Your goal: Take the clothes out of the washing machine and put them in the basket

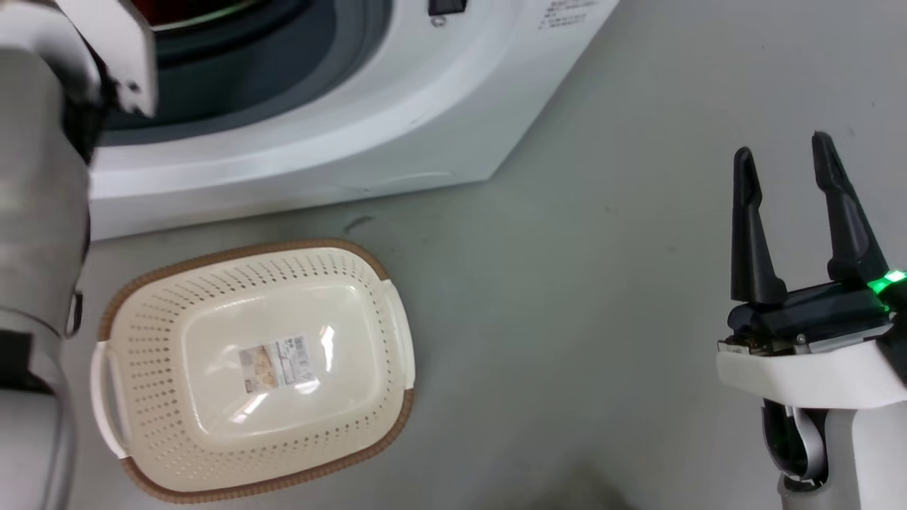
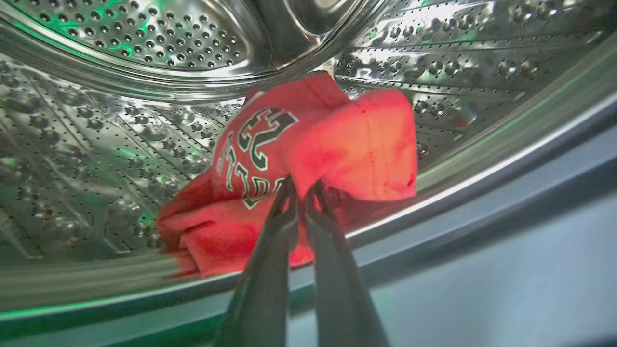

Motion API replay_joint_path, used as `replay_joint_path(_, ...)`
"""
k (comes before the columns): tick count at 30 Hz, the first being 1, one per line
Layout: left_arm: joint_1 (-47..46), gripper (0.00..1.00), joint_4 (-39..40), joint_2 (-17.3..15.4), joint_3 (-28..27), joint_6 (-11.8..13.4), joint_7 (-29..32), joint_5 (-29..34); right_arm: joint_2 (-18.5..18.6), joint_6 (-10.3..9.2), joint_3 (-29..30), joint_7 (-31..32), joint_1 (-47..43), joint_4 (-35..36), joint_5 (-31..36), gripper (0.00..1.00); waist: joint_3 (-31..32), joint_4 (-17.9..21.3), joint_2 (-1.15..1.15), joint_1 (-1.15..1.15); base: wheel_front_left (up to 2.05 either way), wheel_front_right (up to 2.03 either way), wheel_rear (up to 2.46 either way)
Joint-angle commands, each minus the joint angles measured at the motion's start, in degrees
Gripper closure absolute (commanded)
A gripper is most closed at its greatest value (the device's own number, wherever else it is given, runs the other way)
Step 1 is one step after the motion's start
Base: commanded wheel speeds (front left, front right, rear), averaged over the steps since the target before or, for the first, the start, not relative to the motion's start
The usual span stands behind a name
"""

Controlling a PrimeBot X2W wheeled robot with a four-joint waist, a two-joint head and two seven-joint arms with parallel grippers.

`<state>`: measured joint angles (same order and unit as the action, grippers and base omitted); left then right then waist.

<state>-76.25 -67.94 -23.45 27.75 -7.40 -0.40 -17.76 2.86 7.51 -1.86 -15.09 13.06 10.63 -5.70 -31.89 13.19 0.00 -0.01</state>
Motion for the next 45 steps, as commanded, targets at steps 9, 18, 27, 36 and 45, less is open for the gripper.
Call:
replay_joint_path(9,11.0,1.00,2.5,2.6,3.5,0.0,-7.8,-4.6,0.0,-0.04,-0.9,-0.1,-3.5,-0.9,2.2,0.00,9.3,-4.4,0.00,0.01,0.00,0.00,0.00)
replay_joint_path(18,19.8,1.00,7.4,3.7,5.7,0.4,-14.2,-5.2,0.0,-0.04,-0.8,-0.1,-7.7,-1.8,3.8,0.00,16.6,-7.2,0.00,0.01,0.00,0.00,0.00)
replay_joint_path(27,31.2,1.00,21.9,2.0,3.4,3.5,-14.9,-5.3,0.0,-0.04,-0.6,-0.1,-11.9,-2.3,5.0,0.00,23.0,-9.6,0.00,0.01,0.00,0.00,0.00)
replay_joint_path(36,40.4,1.00,41.9,-2.0,1.7,7.8,-14.6,-4.1,0.0,-0.04,-0.4,-0.1,-14.5,-2.4,5.3,0.00,26.5,-11.4,0.00,0.01,0.00,0.00,0.00)
replay_joint_path(45,44.0,1.00,61.5,-7.1,0.8,11.6,-9.3,-3.2,0.0,-0.04,-0.8,-0.1,-15.5,-2.8,5.0,0.00,28.2,-11.6,0.00,0.01,0.00,0.00,0.00)
